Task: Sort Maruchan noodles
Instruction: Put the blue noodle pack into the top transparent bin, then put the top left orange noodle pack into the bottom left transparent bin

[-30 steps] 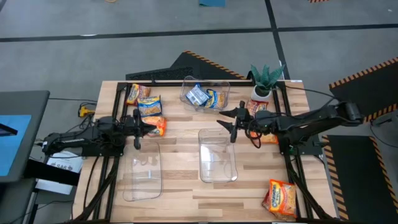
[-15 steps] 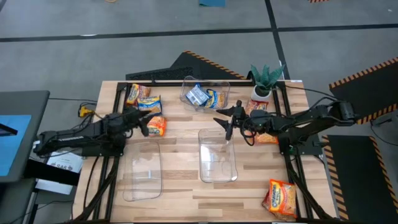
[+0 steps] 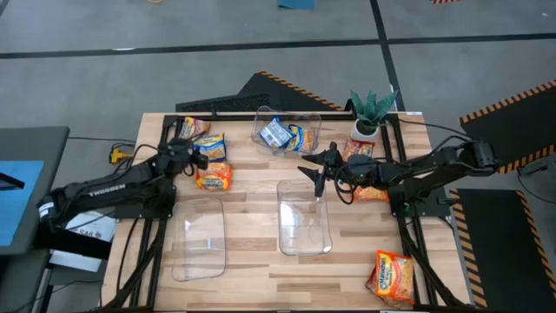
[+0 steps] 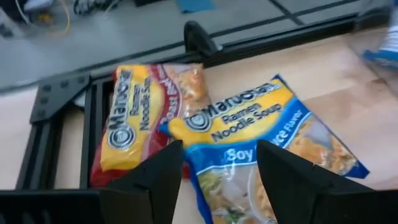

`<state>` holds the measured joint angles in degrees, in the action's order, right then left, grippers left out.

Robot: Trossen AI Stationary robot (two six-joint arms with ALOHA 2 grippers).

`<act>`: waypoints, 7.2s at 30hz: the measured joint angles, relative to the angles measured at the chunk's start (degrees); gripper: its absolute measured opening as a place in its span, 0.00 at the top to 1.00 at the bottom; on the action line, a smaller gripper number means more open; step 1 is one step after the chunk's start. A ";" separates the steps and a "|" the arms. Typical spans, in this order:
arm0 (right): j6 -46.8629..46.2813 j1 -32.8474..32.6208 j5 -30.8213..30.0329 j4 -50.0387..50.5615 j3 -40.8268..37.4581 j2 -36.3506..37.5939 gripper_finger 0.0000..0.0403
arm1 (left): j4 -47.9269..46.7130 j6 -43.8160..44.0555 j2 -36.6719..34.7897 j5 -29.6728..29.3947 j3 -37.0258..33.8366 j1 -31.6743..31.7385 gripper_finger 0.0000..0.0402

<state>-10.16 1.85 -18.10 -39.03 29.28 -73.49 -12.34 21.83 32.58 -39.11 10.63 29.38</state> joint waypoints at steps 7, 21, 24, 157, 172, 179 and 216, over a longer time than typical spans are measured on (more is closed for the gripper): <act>-0.70 0.07 -0.01 0.00 0.00 0.00 0.46 | 0.96 0.53 1.58 7.08 -0.31 6.23 0.53; -1.54 0.07 0.01 0.02 0.00 0.00 0.46 | 7.61 -0.09 5.14 12.02 -3.19 11.54 0.53; -1.56 0.07 0.00 0.02 0.00 0.00 0.46 | 10.23 -0.42 7.65 12.89 -3.21 12.08 0.53; -3.42 0.07 0.03 2.19 0.00 0.02 0.46 | -11.90 -23.72 39.87 30.80 40.92 20.51 1.00; -3.42 0.09 0.01 2.18 0.00 0.02 0.46 | 18.28 -24.00 34.03 36.21 41.00 6.02 1.00; -3.42 0.08 0.01 2.18 0.00 0.02 0.46 | 34.82 -21.84 47.06 42.98 41.03 3.43 1.00; -3.40 0.17 -0.03 2.17 0.00 0.00 0.46 | 47.79 -15.04 53.89 51.51 41.03 3.08 0.46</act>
<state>-13.56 2.02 -18.13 -36.86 29.28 -73.49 35.45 6.78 86.47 12.40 51.66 32.46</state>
